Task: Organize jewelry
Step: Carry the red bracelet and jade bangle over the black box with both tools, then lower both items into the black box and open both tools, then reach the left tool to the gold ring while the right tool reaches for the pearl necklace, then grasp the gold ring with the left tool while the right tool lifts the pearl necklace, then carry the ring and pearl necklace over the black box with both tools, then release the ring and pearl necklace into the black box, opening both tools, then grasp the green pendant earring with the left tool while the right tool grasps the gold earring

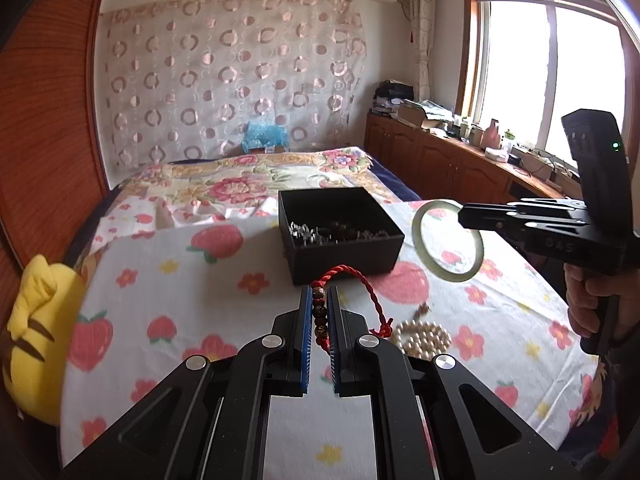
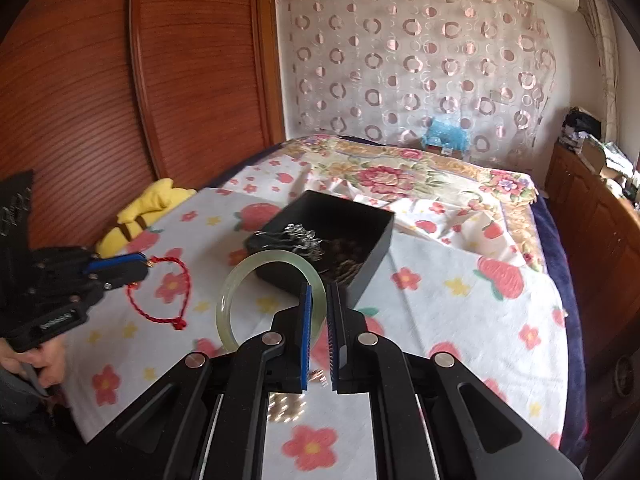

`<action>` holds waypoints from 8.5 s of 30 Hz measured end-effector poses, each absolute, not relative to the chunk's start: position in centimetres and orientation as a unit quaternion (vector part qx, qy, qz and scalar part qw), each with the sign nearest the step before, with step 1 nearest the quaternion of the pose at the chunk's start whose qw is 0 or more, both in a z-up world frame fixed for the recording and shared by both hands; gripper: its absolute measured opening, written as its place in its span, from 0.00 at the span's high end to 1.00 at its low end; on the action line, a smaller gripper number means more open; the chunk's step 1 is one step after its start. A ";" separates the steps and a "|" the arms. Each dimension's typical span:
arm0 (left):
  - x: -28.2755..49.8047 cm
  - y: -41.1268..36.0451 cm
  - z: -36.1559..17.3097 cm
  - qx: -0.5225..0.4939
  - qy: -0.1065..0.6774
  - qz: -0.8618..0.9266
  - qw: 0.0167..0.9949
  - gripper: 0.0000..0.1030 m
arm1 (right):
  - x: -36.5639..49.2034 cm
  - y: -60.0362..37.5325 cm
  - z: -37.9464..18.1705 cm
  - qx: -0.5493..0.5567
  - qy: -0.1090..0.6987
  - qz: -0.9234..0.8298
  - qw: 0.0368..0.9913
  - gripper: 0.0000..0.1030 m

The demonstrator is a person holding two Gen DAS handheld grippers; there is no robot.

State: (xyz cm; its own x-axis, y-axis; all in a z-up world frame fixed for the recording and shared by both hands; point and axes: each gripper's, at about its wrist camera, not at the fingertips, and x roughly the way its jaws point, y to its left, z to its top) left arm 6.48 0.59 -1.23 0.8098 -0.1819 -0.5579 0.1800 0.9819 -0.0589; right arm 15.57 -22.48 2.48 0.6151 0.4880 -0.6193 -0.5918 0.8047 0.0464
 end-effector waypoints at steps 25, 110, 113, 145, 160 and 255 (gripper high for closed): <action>15.4 1.2 2.3 0.012 0.286 -0.095 0.953 0.94 | 26.9 -19.0 -0.3 -0.074 0.350 0.301 0.884 0.91; 11.8 -0.5 -7.0 0.003 0.427 -0.158 0.890 0.67 | 13.8 -21.4 -7.1 -0.148 0.424 0.300 0.842 0.92; 11.9 -1.6 -7.4 0.006 0.434 -0.167 0.885 0.67 | 13.7 -22.5 -6.6 -0.131 0.417 0.296 0.849 0.92; 12.3 -0.6 -6.6 -0.015 0.427 -0.155 0.891 0.78 | 14.5 -23.6 -2.8 -0.097 0.374 0.296 0.874 0.92; 14.7 0.3 -2.1 -0.011 0.380 -0.153 0.912 0.78 | 16.2 -22.0 4.4 -0.090 0.317 0.316 0.890 0.92; 13.6 -0.8 -8.2 0.014 0.473 -0.150 0.868 0.31 | 17.8 -20.8 -6.8 -0.110 0.424 0.301 0.847 0.75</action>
